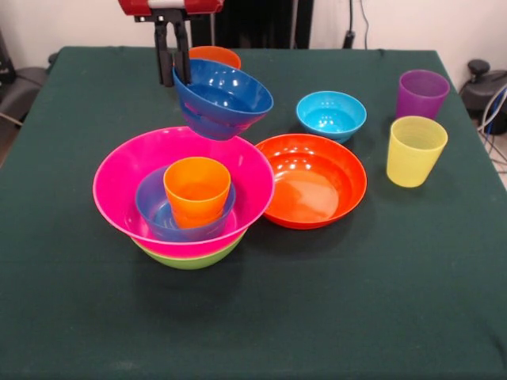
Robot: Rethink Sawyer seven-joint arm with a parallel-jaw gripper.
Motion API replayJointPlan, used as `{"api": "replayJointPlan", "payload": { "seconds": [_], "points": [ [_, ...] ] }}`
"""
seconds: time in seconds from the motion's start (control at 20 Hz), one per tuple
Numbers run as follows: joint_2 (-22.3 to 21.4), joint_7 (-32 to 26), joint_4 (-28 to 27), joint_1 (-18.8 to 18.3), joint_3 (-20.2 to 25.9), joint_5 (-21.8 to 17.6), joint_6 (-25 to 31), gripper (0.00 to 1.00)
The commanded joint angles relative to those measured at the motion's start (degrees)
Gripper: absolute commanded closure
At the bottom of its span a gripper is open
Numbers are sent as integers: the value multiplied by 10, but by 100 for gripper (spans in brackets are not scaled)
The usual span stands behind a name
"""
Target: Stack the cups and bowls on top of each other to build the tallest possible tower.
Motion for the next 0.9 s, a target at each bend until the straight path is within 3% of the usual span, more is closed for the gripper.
{"api": "replayJointPlan", "payload": {
  "seconds": [0.05,0.6,0.9],
  "points": [
    [36,-9,-11,16,1,-45,15,100],
    [20,-12,-1,13,4,-43,20,100],
    [32,-20,-6,5,10,-48,12,100]
  ]
}}
